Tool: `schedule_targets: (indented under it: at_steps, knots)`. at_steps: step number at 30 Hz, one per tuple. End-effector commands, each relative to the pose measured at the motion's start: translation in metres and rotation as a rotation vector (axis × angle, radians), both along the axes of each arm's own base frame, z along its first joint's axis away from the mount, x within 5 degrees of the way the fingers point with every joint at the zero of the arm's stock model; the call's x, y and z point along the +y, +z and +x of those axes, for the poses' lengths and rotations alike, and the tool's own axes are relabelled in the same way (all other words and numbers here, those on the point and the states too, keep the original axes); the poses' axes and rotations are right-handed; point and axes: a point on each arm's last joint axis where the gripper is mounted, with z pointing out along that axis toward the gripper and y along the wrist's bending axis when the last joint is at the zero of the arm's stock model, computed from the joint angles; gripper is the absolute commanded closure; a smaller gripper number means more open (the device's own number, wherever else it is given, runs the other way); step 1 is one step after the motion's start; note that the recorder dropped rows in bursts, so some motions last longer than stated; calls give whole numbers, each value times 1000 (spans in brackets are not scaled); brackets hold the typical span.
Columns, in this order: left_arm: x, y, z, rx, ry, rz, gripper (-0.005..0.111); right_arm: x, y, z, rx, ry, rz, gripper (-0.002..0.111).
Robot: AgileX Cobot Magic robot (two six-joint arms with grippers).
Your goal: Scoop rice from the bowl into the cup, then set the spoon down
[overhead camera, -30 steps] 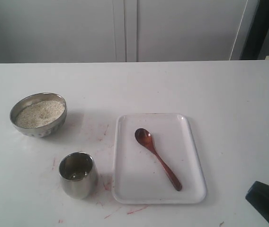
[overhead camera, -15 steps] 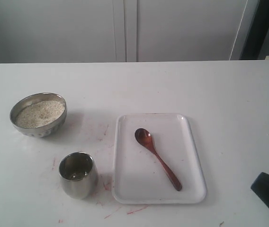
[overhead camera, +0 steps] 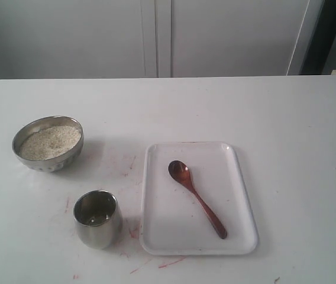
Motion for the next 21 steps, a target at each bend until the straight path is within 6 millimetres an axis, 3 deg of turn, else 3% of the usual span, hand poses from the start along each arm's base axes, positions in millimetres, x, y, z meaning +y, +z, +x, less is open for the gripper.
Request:
schedule_targets:
  at_steps: [1, 10, 21]
  knots:
    - [-1, -2, 0, 4, -8, -9, 92, -8, -2, 1, 3, -141, 3, 108]
    - [-1, -2, 0, 4, -8, -9, 92, -19, -4, 1, 31, -323, 4, 108]
    - [-1, -2, 0, 4, -8, -9, 92, -21, -6, 1, 49, -343, 4, 108]
